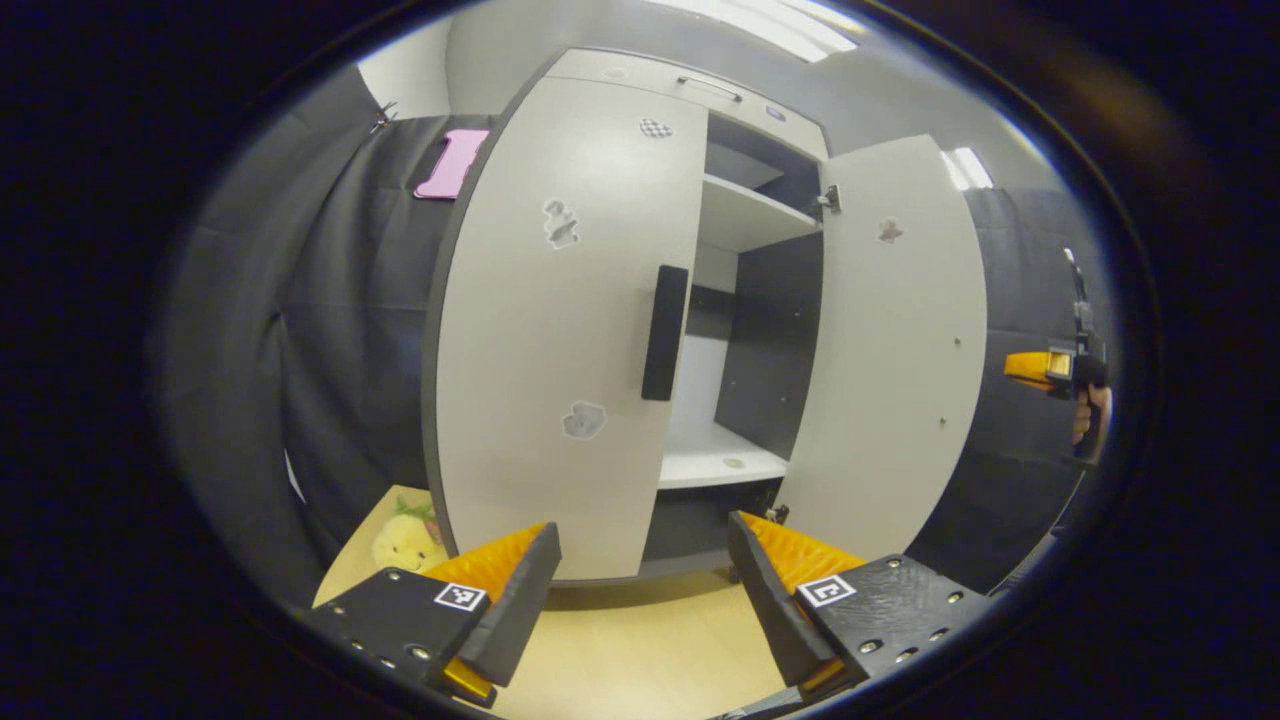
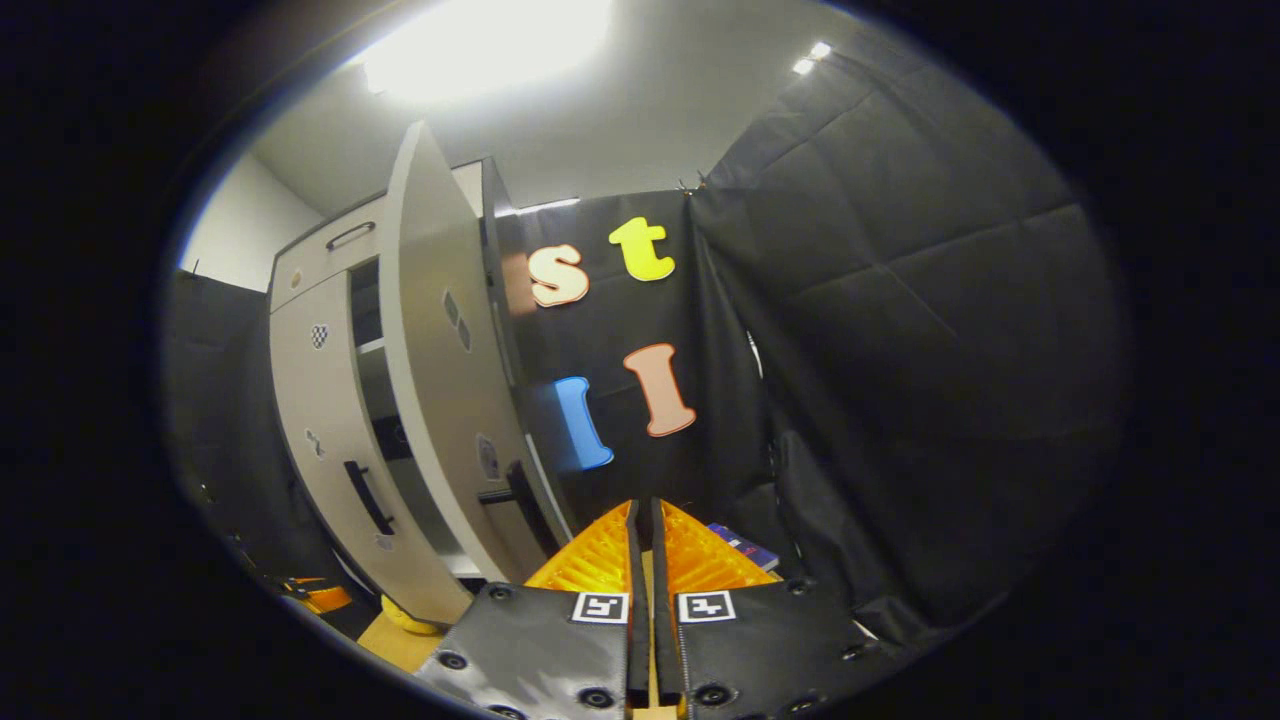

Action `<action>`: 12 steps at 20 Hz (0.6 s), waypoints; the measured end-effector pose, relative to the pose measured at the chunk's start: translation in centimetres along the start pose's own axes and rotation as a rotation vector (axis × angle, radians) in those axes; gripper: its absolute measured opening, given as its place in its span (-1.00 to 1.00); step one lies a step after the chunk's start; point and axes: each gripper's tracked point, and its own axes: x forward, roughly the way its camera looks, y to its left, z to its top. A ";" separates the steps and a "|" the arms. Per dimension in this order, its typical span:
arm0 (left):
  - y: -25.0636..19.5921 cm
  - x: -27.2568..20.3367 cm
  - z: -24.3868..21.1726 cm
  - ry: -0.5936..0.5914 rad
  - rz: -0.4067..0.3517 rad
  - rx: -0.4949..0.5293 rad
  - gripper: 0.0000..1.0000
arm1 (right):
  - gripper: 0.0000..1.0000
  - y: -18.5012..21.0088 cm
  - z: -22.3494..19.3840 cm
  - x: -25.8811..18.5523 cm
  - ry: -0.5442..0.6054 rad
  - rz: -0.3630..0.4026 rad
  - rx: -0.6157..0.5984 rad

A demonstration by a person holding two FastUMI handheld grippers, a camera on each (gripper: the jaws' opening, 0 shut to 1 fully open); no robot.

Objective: Open the right door of the double-door shoe cabinet with the right hand, and open the left door with the left hand.

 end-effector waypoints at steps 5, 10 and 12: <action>0.2 4.3 4.9 -0.077 0.059 0.000 0.93 | -0.44 -3.5 -0.8 3.3 0.064 -0.061 0.025; -0.8 7.7 9.0 -0.129 0.106 0.067 0.93 | 1.00 -6.8 -2.0 7.7 0.063 -0.118 -0.021; -1.2 9.1 10.4 -0.144 0.128 0.087 0.92 | 0.95 -6.8 -2.1 9.3 0.058 -0.095 -0.004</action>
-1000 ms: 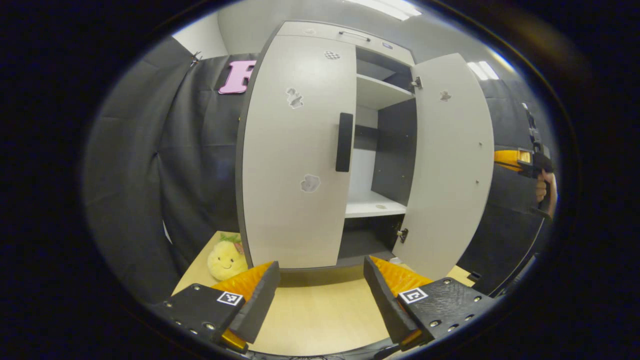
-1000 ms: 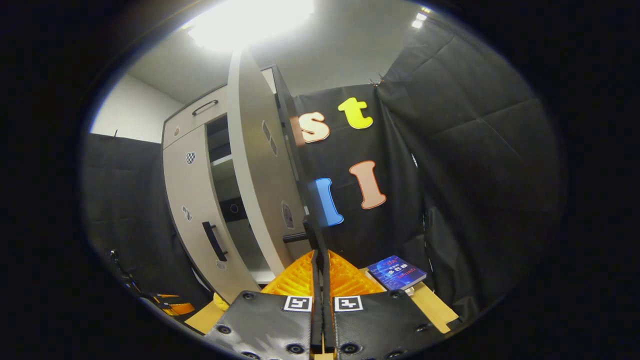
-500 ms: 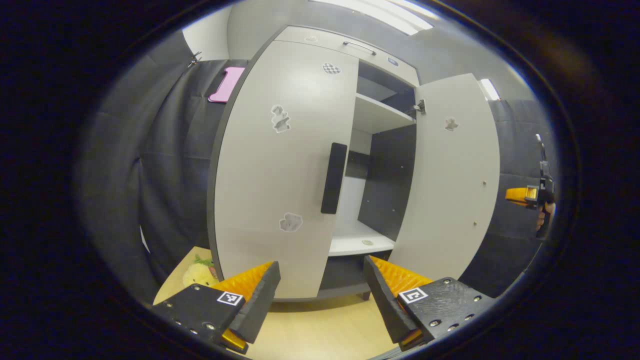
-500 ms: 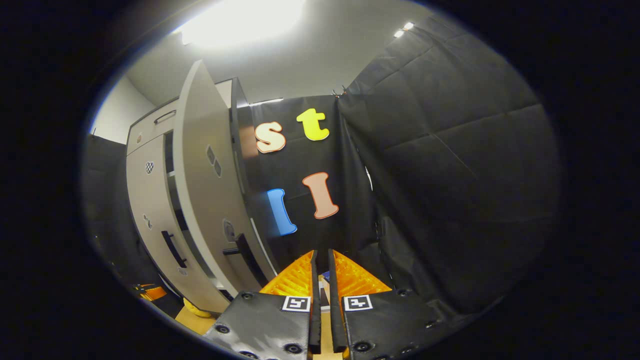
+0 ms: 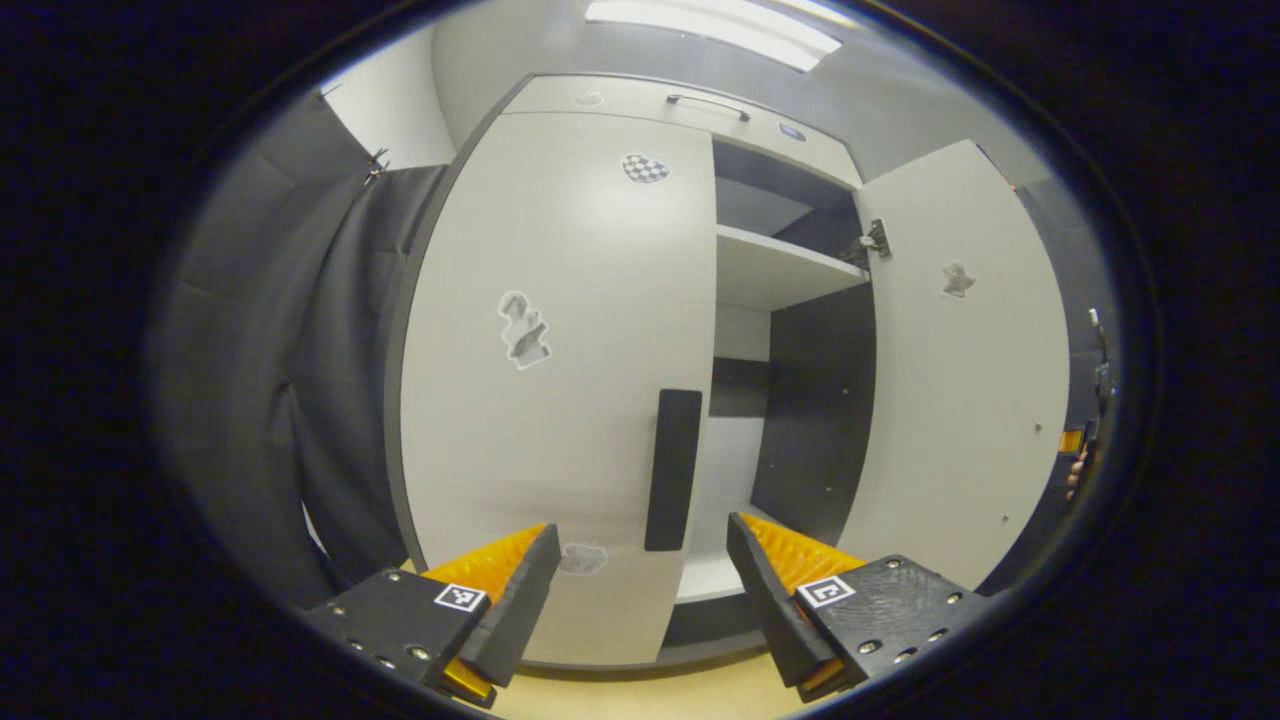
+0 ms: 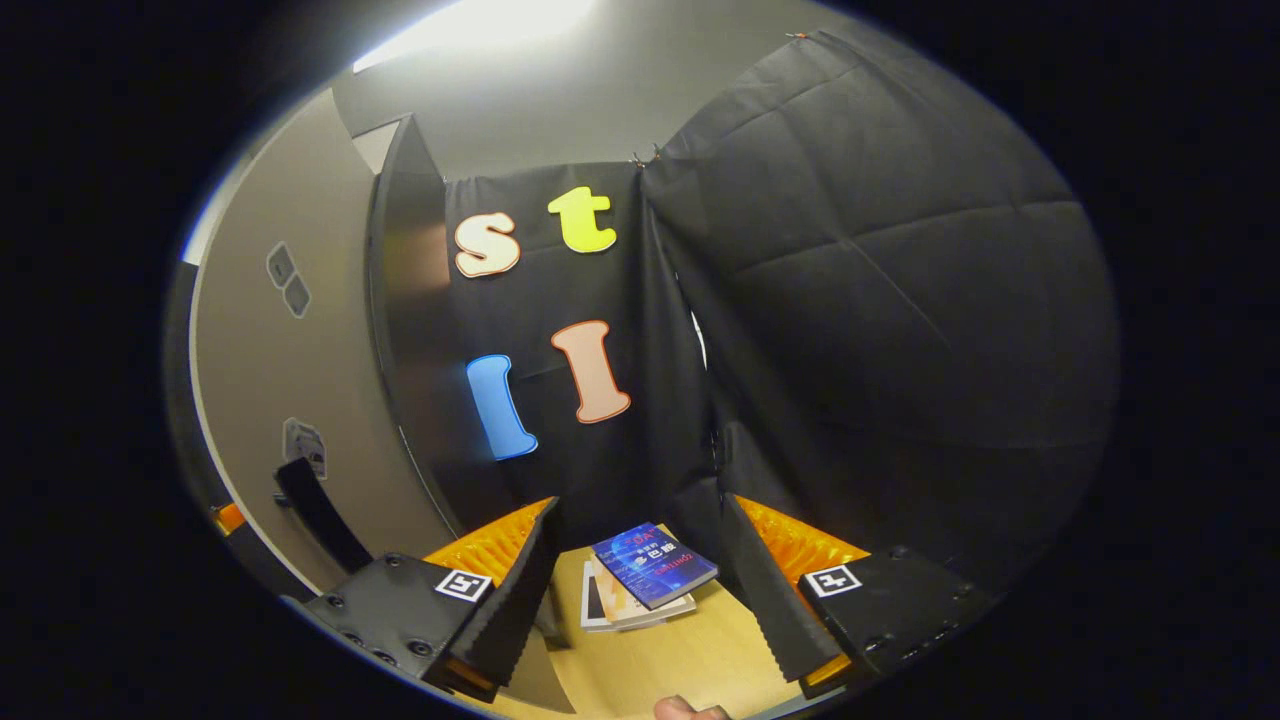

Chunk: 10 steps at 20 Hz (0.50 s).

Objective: Open the right door of the double-door shoe cabinet with the right hand, and open the left door with the left hand.

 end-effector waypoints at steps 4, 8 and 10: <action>-0.9 3.2 1.2 0.000 0.011 -0.040 0.96 | 0.95 -0.7 -1.2 2.7 -0.001 0.027 0.012; -0.6 6.2 1.3 0.013 0.065 0.012 0.93 | 0.95 -2.6 -4.4 4.5 0.071 0.005 -0.021; -1.3 7.5 1.1 0.035 0.066 0.039 0.92 | 0.95 -3.2 -5.5 5.0 0.098 0.001 -0.003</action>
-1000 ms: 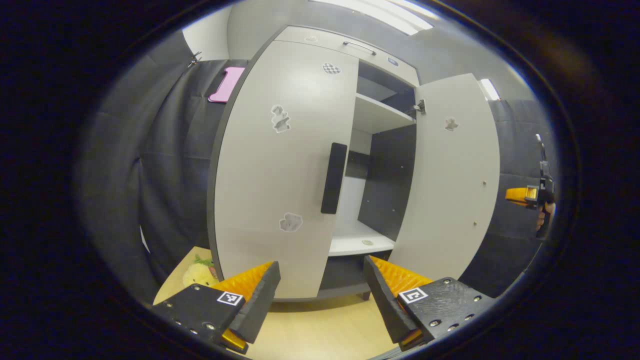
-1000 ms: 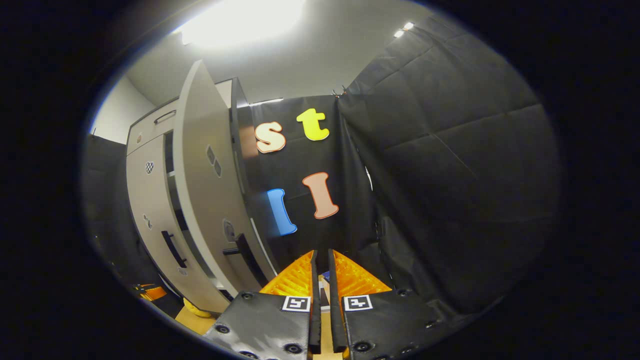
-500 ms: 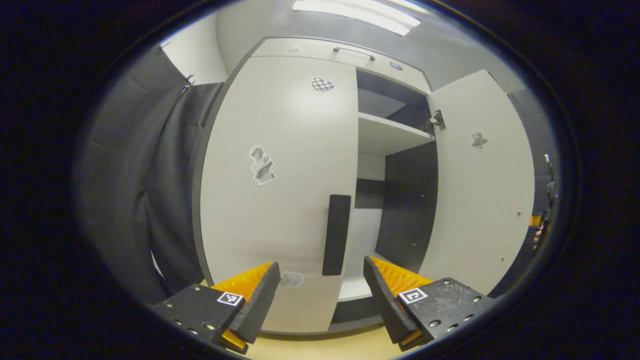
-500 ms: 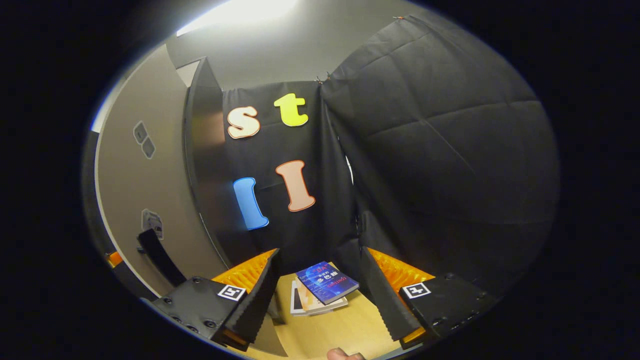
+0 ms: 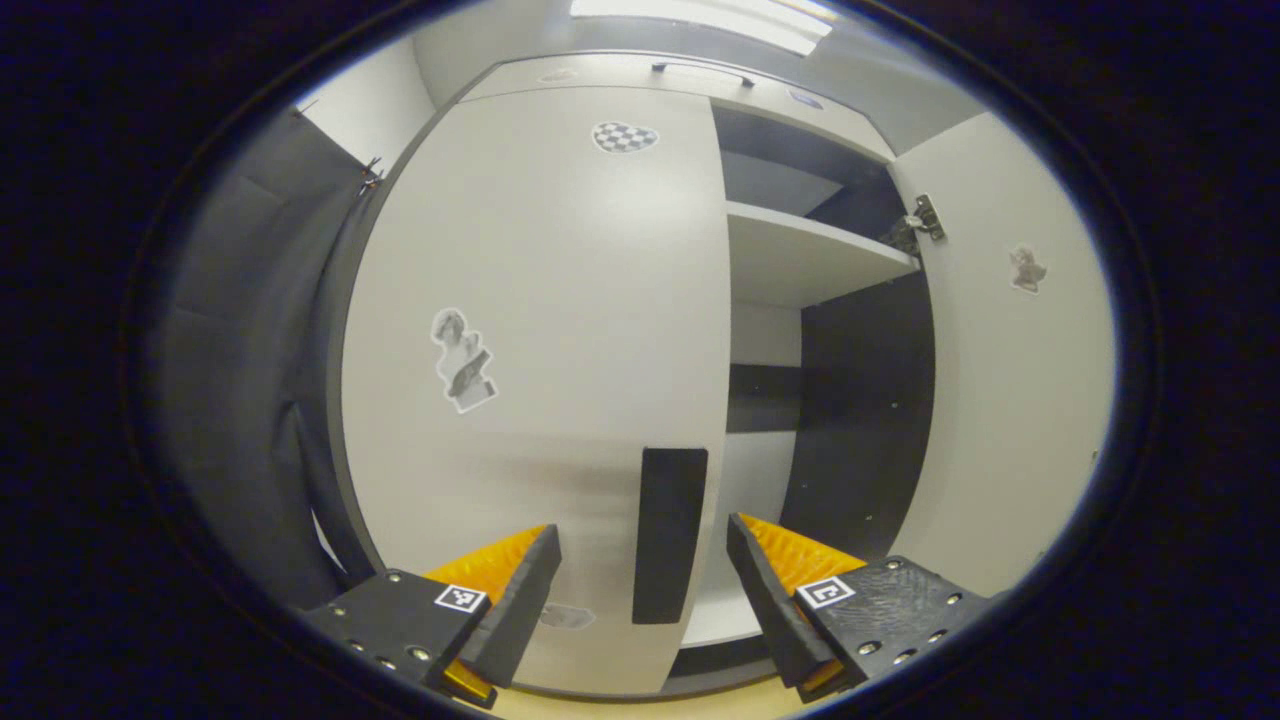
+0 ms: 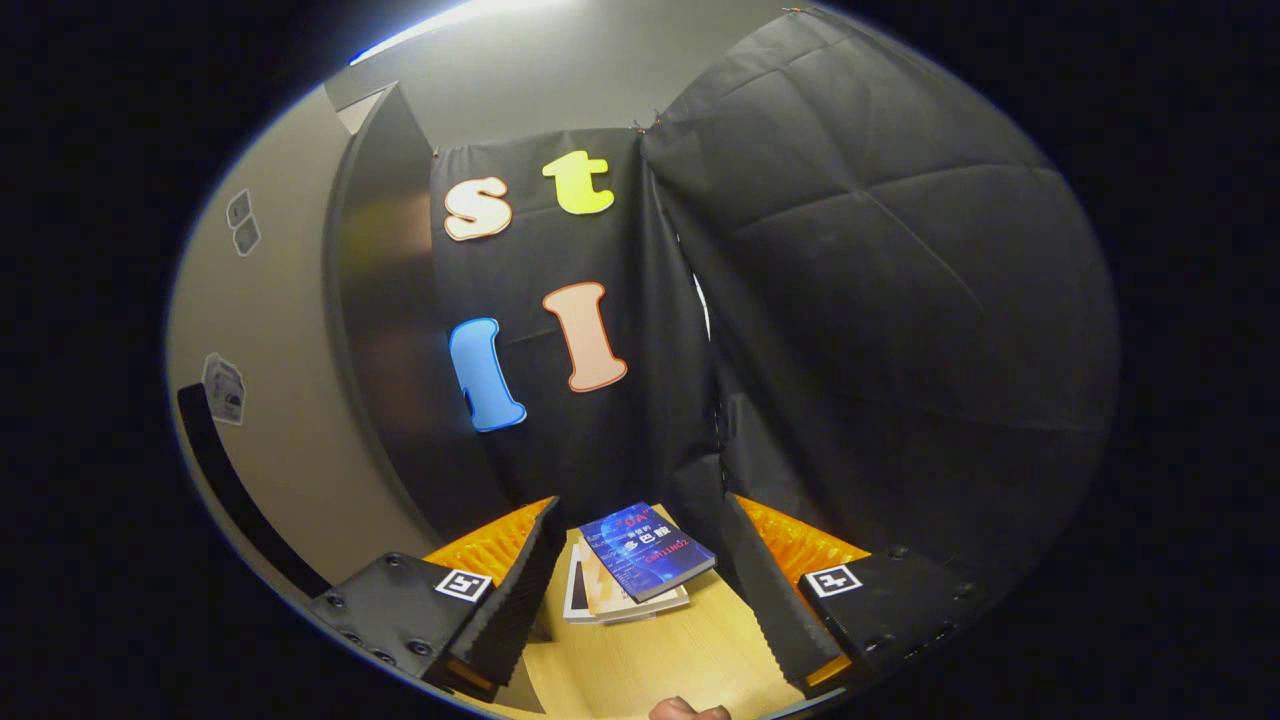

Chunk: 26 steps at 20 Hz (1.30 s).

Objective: Open the right door of the double-door shoe cabinet with the right hand, and open the left door with the left hand.

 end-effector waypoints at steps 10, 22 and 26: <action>-0.3 1.5 0.4 -0.007 0.132 0.040 -0.43 | 0.96 -1.6 -1.6 3.4 0.050 -0.009 0.028; -0.3 1.0 0.1 -0.051 0.072 -0.008 -0.91 | 0.95 2.4 -0.1 2.8 0.033 0.061 -0.028; -0.1 0.2 0.0 -0.040 0.034 -0.026 -0.91 | 0.96 2.7 -0.4 0.6 0.032 0.042 -0.043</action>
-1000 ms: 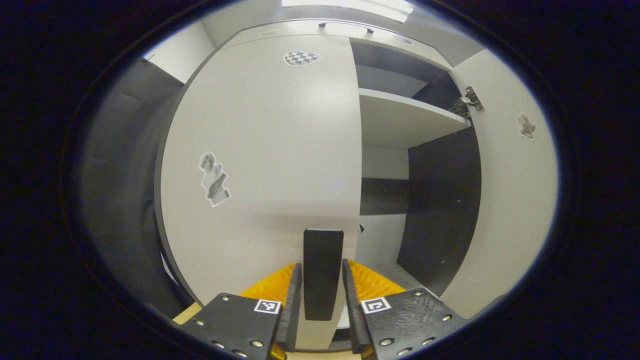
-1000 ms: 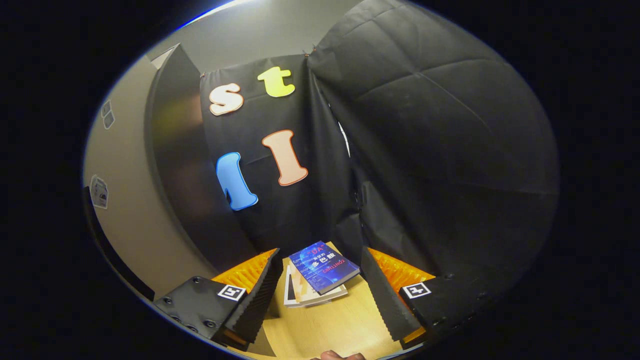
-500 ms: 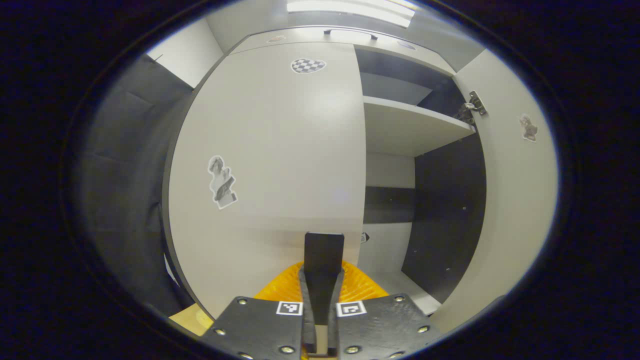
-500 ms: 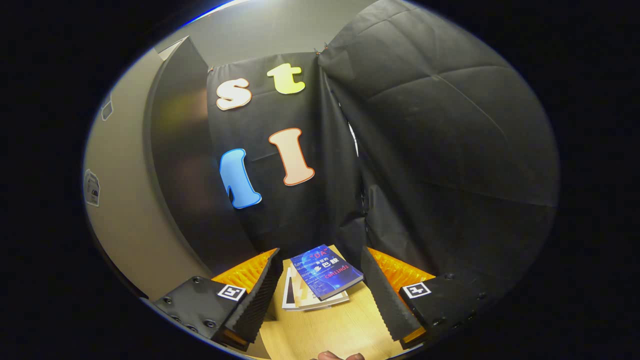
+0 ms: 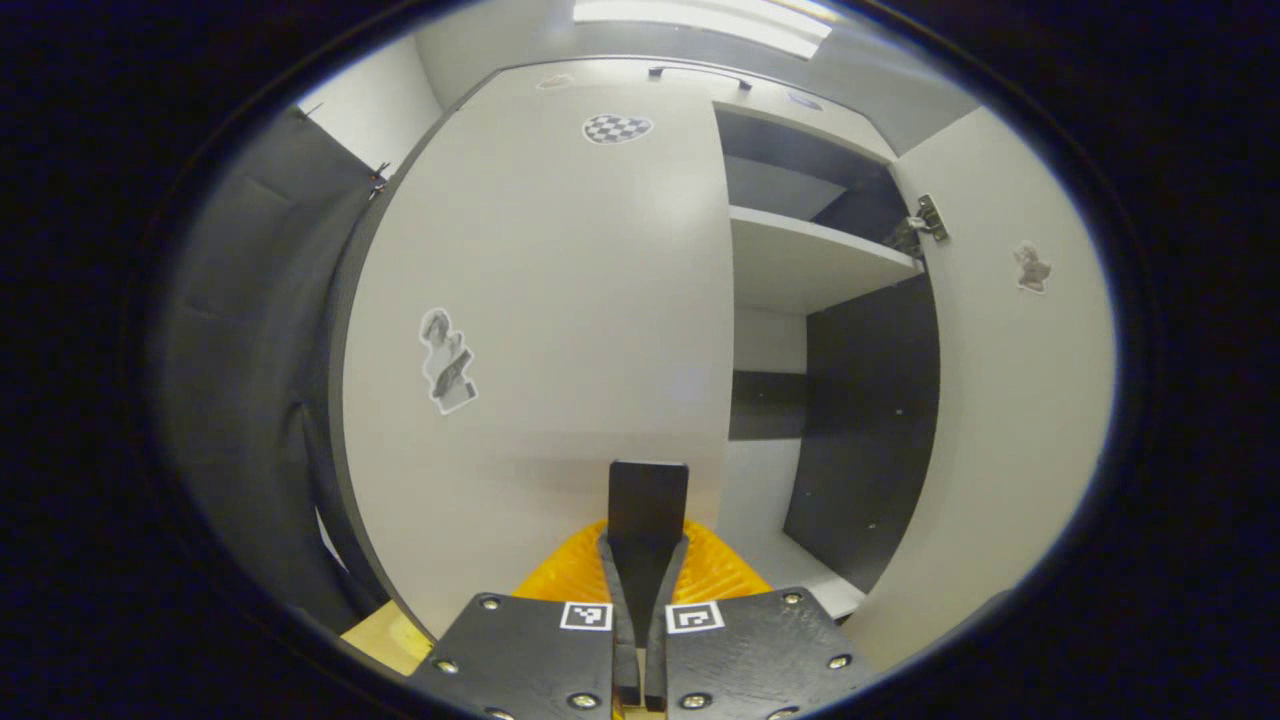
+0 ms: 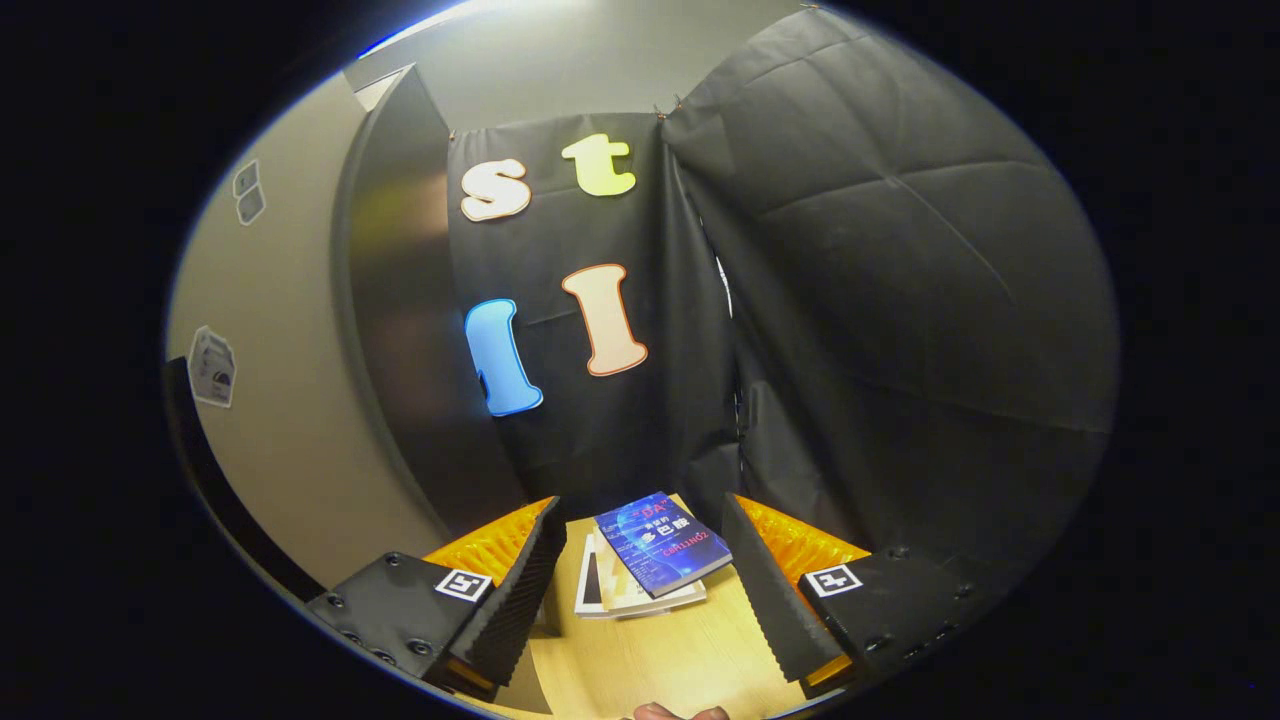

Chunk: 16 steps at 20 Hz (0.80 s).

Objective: Open the right door of the double-door shoe cabinet with the right hand, and open the left door with the left hand.

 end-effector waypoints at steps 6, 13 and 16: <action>-0.2 -0.4 0.0 -0.007 -0.055 -0.016 -0.90 | 0.95 0.3 -0.3 -4.1 -0.017 -0.052 0.011; -0.8 -0.7 0.6 -0.025 -0.115 -0.031 -0.90 | 0.84 2.4 -2.6 -7.7 -0.022 -0.076 0.008; -1.0 -0.8 0.7 -0.025 -0.128 -0.037 -0.91 | 0.96 4.5 -4.1 -8.7 -0.001 -0.037 0.016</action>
